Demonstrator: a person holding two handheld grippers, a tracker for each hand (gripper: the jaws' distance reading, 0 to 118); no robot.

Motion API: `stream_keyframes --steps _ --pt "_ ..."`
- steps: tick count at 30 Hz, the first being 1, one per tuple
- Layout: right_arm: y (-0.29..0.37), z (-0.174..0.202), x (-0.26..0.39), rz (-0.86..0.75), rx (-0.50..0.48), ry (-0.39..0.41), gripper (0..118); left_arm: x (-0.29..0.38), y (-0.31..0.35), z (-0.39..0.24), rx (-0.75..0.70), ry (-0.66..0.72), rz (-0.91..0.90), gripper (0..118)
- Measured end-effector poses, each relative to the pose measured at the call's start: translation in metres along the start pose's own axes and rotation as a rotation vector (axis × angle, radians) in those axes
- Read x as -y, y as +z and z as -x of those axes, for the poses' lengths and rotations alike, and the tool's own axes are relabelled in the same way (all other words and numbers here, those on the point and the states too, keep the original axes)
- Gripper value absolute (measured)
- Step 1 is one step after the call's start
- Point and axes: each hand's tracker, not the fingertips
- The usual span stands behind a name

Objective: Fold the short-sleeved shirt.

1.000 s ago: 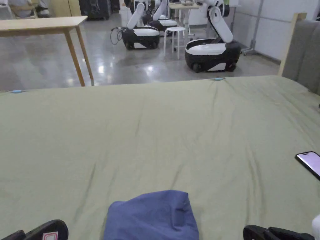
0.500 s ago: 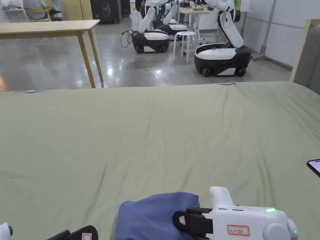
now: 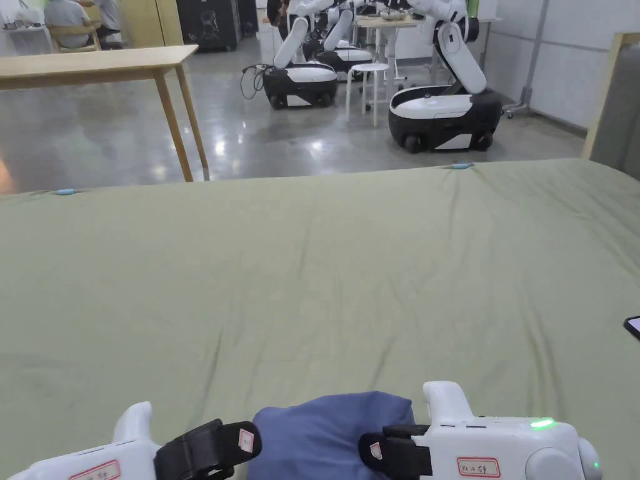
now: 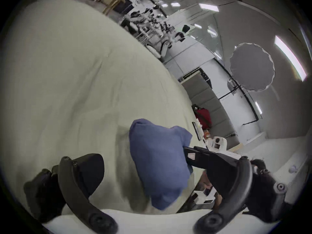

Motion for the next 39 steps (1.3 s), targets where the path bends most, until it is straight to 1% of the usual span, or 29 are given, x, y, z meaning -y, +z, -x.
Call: stream_keyframes --steps 1,4,5,7,8,9,10,11,12,14,16,17,19,21,24,25,26,27,29,30,33,34,35,37,39 --pt "0.000 0.000 0.001 -0.002 0.000 0.000 0 0.005 -0.015 -0.027 0.049 0.013 0.024 118" --pt "0.000 0.000 0.002 -0.008 -0.003 -0.008 0 0.015 -0.042 -0.033 0.078 0.032 0.105 118" --pt "0.000 -0.001 0.002 -0.009 -0.004 -0.012 0 0.014 -0.046 -0.027 0.078 0.024 0.099 118" --pt "0.000 -0.001 0.002 -0.011 -0.006 -0.013 0 0.016 -0.052 -0.038 0.110 -0.006 0.099 118" --pt "0.000 -0.001 0.002 -0.010 -0.006 -0.013 0 0.017 -0.054 -0.042 0.117 -0.005 0.107 115" --pt "0.000 -0.001 0.002 -0.010 -0.005 -0.011 0 0.012 -0.062 -0.030 0.128 0.006 0.122 106" --pt "0.000 0.000 0.002 -0.008 -0.003 -0.008 0 0.012 -0.064 -0.031 0.128 0.001 0.120 89" --pt "0.001 0.001 0.001 -0.003 0.005 0.001 0 0.010 -0.063 -0.029 0.045 -0.050 0.089 54" --pt "0.001 0.001 0.001 0.000 0.020 0.012 0 0.006 -0.060 -0.021 -0.040 -0.107 0.062 49" --pt "0.001 0.000 0.001 0.003 0.010 0.015 1 0.015 -0.061 -0.028 0.080 -0.027 0.086 47" --pt "0.001 0.001 0.002 0.000 -0.002 0.005 1 0.017 -0.058 -0.028 0.063 -0.032 0.088 46" --pt "0.000 0.002 0.002 0.000 0.001 0.007 1 0.010 -0.060 -0.018 0.063 -0.037 0.084 46" --pt "0.000 0.007 0.001 -0.002 0.012 0.024 1 0.006 -0.058 -0.014 0.067 -0.028 0.086 45" --pt "0.004 0.015 -0.001 -0.016 0.012 0.025 1 0.005 -0.054 -0.014 0.090 -0.019 0.083 45" --pt "0.017 0.032 -0.005 -0.060 -0.083 0.020 1 -0.008 -0.031 0.000 0.119 0.009 0.054 45" --pt "0.024 0.041 -0.006 -0.084 -0.098 0.041 1 -0.008 -0.010 -0.009 0.114 -0.002 0.055 45" --pt "0.030 0.047 -0.006 -0.090 -0.093 0.052 1 -0.015 0.004 -0.001 0.100 -0.009 0.027 45" --pt "0.035 0.055 -0.008 -0.094 -0.088 0.064 1 -0.025 0.024 0.011 0.091 -0.003 0.026 45" --pt "0.044 0.067 -0.008 -0.108 -0.082 0.089 1 -0.048 0.063 0.043 0.076 0.051 0.016 45" --pt "0.048 0.072 -0.008 -0.116 -0.084 0.094 1 -0.057 0.084 0.058 0.054 0.049 0.003 45" --pt "0.050 0.085 -0.008 -0.131 -0.095 0.092 1 -0.091 0.151 0.114 -0.002 0.059 -0.013 45" --pt "0.049 0.090 -0.007 -0.134 -0.096 0.092 1 -0.101 0.175 0.131 -0.027 0.064 -0.048 45" --pt "0.046 0.093 -0.007 -0.133 -0.097 0.094 1 -0.109 0.195 0.145 -0.020 0.069 -0.058 45" --pt "0.041 0.100 -0.006 -0.126 -0.092 0.096 1 -0.122 0.228 0.167 -0.034 0.090 -0.085 45" --pt "0.035 0.104 -0.006 -0.117 -0.083 0.091 1 -0.132 0.253 0.193 -0.080 0.100 -0.095 45"
